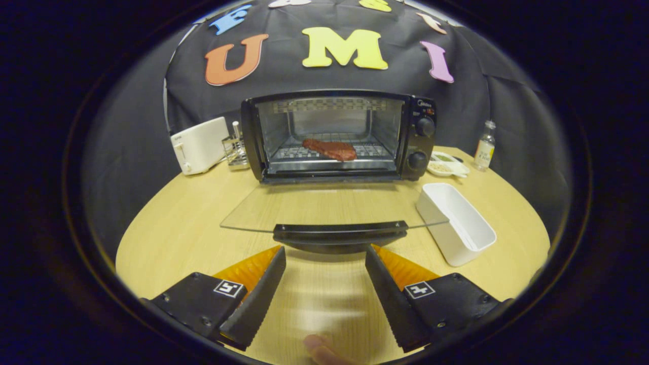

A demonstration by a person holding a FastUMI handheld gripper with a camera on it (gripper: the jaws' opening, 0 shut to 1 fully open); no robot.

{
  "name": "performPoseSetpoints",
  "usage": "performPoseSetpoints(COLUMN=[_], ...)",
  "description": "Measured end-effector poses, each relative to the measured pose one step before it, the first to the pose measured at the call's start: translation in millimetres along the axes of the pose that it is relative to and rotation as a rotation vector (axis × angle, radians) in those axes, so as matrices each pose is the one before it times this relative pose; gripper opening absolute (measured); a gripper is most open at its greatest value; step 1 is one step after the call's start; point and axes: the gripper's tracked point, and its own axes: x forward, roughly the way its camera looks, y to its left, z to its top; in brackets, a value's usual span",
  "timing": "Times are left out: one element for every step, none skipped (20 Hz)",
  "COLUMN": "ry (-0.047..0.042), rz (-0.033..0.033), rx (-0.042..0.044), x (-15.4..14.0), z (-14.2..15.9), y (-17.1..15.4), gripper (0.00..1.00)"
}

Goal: Open the toaster oven, put the food inside, and close the toaster oven door.

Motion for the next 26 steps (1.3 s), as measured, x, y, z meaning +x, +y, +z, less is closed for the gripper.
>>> performPoseSetpoints(ry=[0.00515,0.01614,0.01882,0.00651,-0.00796,-0.01593,-0.01192,-0.01023,-0.01001,-0.00744,-0.00855,-0.01137,-0.01192,-0.00393,-0.00444,-0.00752,-0.01241,-0.01089,-0.01153,-0.011,-0.02441,-0.02456,-0.02692,-0.0436,-0.04458,-0.04061], rz=[-0.00179,-0.01536,0.00462,0.03584,0.00353,-0.02352,-0.01161,0.0059,0.00643,0.00025,-0.00548,-0.00887,-0.00406,0.00271,-0.00347,-0.00498,-0.00777,-0.00754,-0.0013,0.00064,0.00474,0.00311,0.00224,0.01446,0.01043,-0.0099], rx=[0.00512,0.01164,0.01845,-0.00111,-0.01305,-0.00734,-0.00381,0.00254,0.0041,-0.00168,-0.00615,-0.00293,-0.00029,-0.0048,-0.00682,-0.0118,-0.01008,-0.00502,-0.00314,-0.00708,0.00004,-0.00157,-0.00484,0.00826,0.00592,-0.01416], x=[5.28,3.19,1.78,2.96,6.67,2.34,-10.95,-0.43,-0.43,0.2,0.43,0.11,0.78,1.25,0.66,1.38,2.03,8.58,2.08,1.85,0.6,0.21,0.41,1.19,1.77,-2.06], z=[-0.13,-1.55,-4.4,-0.04,3.28,5.01,1.73,4.56,5.15,5.77,5.89,7.17,6.53,5.58,5.96,5.86,6.64,9.39,7.7,9.69,12.93,14.46,14.36,18.52,15.81,13.7], y=[-0.44,-3.54,1.8,8.32,2.02,-4.89,-0.75,0.49,1.11,-0.19,-1.64,-1.7,0.62,1.91,0.22,-0.68,-0.72,-6.96,0.65,0.67,1.27,0.51,-1.61,0.97,-1.0,-6.4], gripper=[1.0,1.0,1.0,1.0,0.99,0.98,0.98,0.98,0.98,0.98,0.98,0.98,0.98,0.98,0.98,0.98,0.98,0.98,0.98,0.98,0.98,0.98,0.98,0.98,0.98,0.98])
